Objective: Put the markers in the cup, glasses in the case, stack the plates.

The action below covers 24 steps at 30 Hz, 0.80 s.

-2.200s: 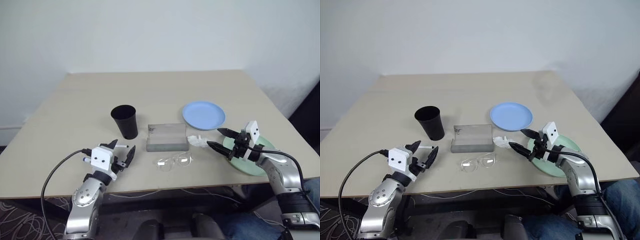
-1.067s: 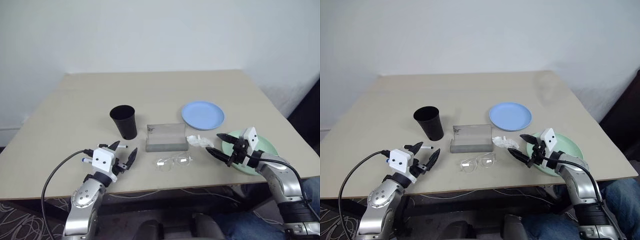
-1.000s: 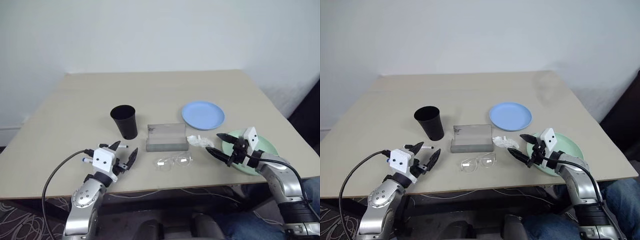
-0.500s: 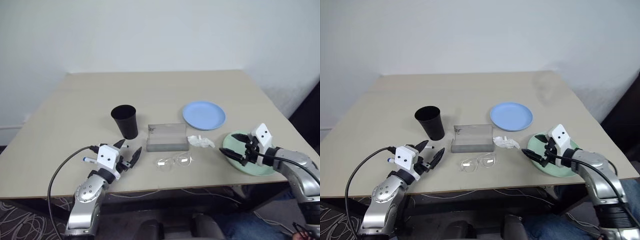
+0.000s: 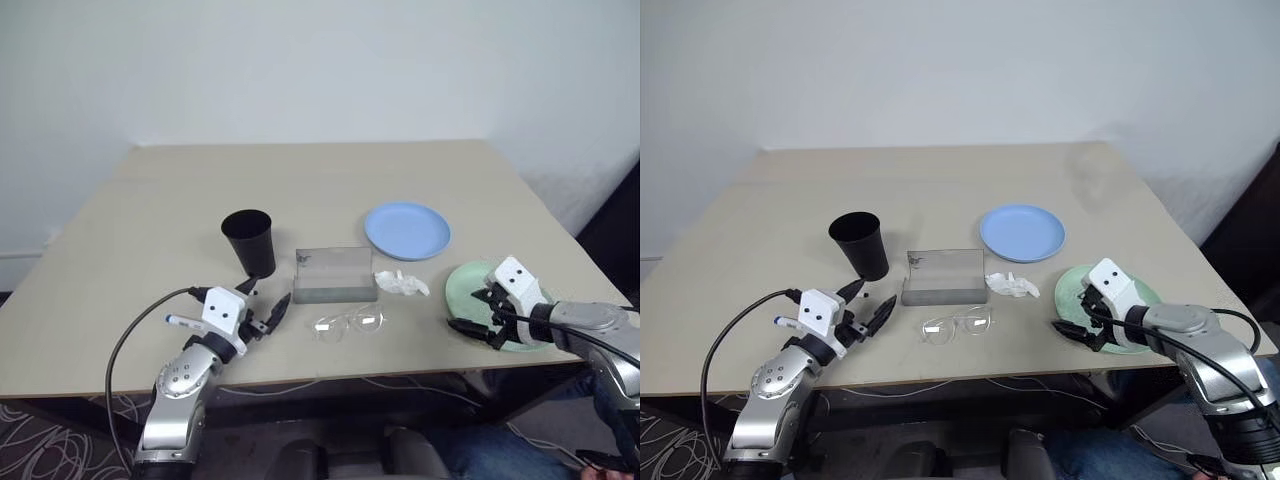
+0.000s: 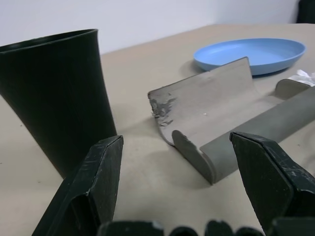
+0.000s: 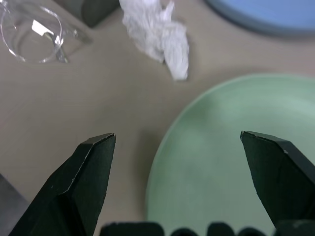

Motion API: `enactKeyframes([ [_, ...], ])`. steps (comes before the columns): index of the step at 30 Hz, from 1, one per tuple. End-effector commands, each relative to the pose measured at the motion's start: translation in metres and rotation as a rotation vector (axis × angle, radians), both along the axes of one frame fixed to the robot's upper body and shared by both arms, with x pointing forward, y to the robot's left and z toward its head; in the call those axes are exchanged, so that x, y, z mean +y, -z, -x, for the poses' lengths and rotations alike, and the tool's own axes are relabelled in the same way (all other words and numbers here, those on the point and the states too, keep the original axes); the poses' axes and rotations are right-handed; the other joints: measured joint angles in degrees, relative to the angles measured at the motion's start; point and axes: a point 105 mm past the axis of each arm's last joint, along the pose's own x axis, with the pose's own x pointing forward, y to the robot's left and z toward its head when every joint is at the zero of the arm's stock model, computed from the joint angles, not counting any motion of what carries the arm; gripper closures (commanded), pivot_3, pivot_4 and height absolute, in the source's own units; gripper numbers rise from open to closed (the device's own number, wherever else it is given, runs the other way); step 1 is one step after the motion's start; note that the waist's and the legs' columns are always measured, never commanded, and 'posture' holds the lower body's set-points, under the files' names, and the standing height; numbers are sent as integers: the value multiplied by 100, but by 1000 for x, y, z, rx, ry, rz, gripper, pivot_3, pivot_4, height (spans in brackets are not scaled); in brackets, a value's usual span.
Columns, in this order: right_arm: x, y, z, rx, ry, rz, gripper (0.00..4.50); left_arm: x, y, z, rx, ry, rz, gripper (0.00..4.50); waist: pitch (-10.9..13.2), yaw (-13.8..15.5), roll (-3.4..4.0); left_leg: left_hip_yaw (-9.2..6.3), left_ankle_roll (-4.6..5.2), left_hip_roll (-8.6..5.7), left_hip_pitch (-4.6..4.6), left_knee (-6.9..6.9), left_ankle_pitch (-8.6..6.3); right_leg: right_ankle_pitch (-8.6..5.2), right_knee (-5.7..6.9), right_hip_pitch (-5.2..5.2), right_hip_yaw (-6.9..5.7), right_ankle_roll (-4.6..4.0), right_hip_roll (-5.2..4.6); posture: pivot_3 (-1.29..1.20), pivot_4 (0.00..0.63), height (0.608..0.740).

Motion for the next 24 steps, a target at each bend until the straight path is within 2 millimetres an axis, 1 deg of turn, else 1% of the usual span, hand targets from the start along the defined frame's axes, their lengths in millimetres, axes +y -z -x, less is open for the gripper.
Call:
enactKeyframes([
  [1,2,-8,-4,-21,27,57,88,-12,-15,1,-39,76,30,861,0,0,-1,0,0,0,0,0,0,0,0,0,0,0,0,0,0,721],
  [4,3,-4,-4,-7,42,96,88,-17,-17,4,-31,117,48,861,1,-2,-2,-1,0,1,0,4,0,0,1,0,0,0,-1,0,0,721],
  [7,14,1,-4,2,50,115,88,-41,-20,22,32,300,103,861,1,-4,-8,-1,-1,4,0,4,0,0,1,-1,-1,0,1,0,0,721],
  [9,22,1,-6,-2,57,113,88,-48,-20,30,68,366,116,861,2,-5,-8,-1,-1,6,-2,3,-1,0,1,-4,-1,0,2,0,0,721],
  [12,26,-1,-9,-17,74,131,88,-52,-19,35,95,400,126,861,2,-4,-8,-4,-1,6,-5,3,-1,0,0,-6,0,0,0,0,0,721],
  [15,29,-3,-15,-39,88,156,88,-53,-18,33,96,391,116,861,2,-2,-8,-5,-1,6,-5,4,-1,0,0,-5,-1,0,-1,0,0,721],
  [20,23,-1,-21,-51,127,196,88,-55,-18,32,91,388,111,861,2,-3,-9,-4,-1,6,-5,4,-1,0,0,-5,-3,0,0,0,0,721],
  [24,18,1,-26,-51,157,206,894,-56,-17,32,88,384,109,823,2,-3,-10,-2,-1,7,-6,3,-1,0,-2,-6,-3,0,0,0,0,721],
])
